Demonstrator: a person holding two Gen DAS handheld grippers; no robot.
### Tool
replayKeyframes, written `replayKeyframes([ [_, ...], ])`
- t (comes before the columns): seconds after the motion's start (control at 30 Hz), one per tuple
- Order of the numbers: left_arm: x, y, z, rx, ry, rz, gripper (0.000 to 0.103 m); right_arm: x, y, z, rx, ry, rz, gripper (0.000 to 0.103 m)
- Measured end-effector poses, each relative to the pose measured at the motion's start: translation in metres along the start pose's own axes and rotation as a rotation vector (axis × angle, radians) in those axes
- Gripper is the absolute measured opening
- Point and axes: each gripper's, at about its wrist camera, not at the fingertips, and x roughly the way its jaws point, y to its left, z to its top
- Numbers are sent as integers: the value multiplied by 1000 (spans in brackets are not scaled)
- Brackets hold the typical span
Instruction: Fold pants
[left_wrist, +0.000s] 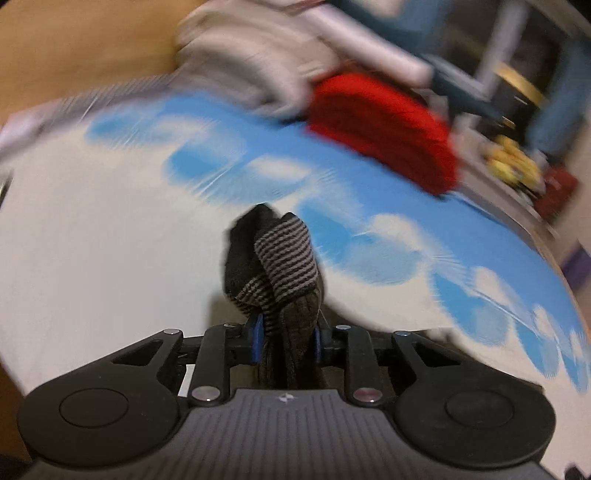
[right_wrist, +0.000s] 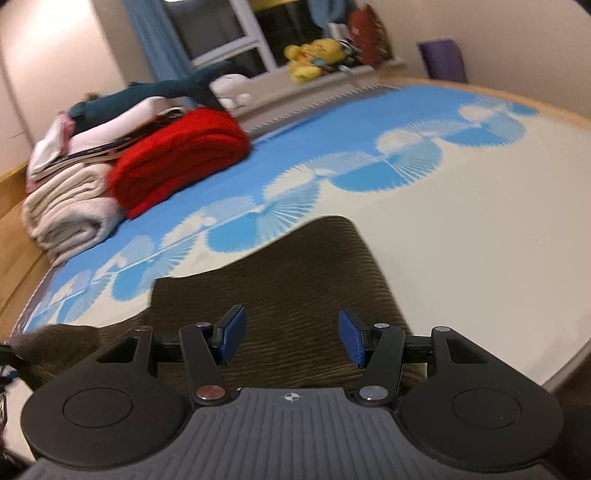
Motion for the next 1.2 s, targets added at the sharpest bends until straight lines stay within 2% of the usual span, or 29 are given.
replayKeyframes([
  [0.1,-34,-105,0,215,-76,-74,26,5,-17,8,36,-37,-12,58],
  [0.17,-54,-172,-20,359,-124,-142,25,3,-32,14,76,-90,-48,57],
  [0.23,-71,-241,-61,530,-163,-217,25,-6,-49,21,124,-194,-131,57],
  [0.3,-71,-299,-118,697,-161,-288,26,-22,-65,27,160,-331,-247,58],
  [0.33,-64,-318,-145,748,-139,-317,27,-27,-75,30,184,-371,-276,58],
  [0.37,-52,-335,-175,808,-87,-349,33,-30,-85,32,210,-389,-288,58],
  [0.4,-38,-345,-200,867,0,-377,42,-32,-94,32,241,-396,-297,58],
  [0.43,-23,-350,-215,894,114,-401,45,-31,-102,32,272,-388,-291,58],
  [0.47,-12,-345,-219,840,215,-435,45,-30,-109,32,306,-371,-273,58],
  [0.53,-10,-319,-208,697,267,-489,50,-27,-116,30,338,-345,-248,59],
  [0.6,-19,-284,-189,638,207,-524,65,-17,-117,30,337,-276,-161,60],
  [0.67,-23,-254,-168,605,141,-513,68,1,-114,28,332,-167,-38,66],
  [0.7,-20,-240,-158,580,125,-484,67,11,-109,28,325,-108,7,69],
  [0.77,-8,-211,-139,493,121,-417,63,29,-98,25,317,-8,63,74],
  [0.8,0,-198,-133,449,135,-395,52,37,-92,23,310,32,75,75],
  [0.87,22,-177,-133,391,203,-362,39,54,-79,20,300,122,65,76],
  [0.93,40,-170,-146,450,259,-339,37,68,-65,13,265,188,27,81],
  [0.97,42,-169,-155,487,242,-326,37,72,-57,10,222,202,-16,81],
  [1.0,41,-170,-159,507,209,-327,37,74,-50,9,190,201,-34,79],
  [1.07,41,-173,-159,505,202,-323,37,73,-37,8,125,160,-67,48],
  [1.13,35,-167,-156,480,216,-330,37,64,-31,8,81,103,-74,35],
  [1.2,27,-159,-155,463,222,-368,37,41,-25,14,55,-22,-45,29],
])
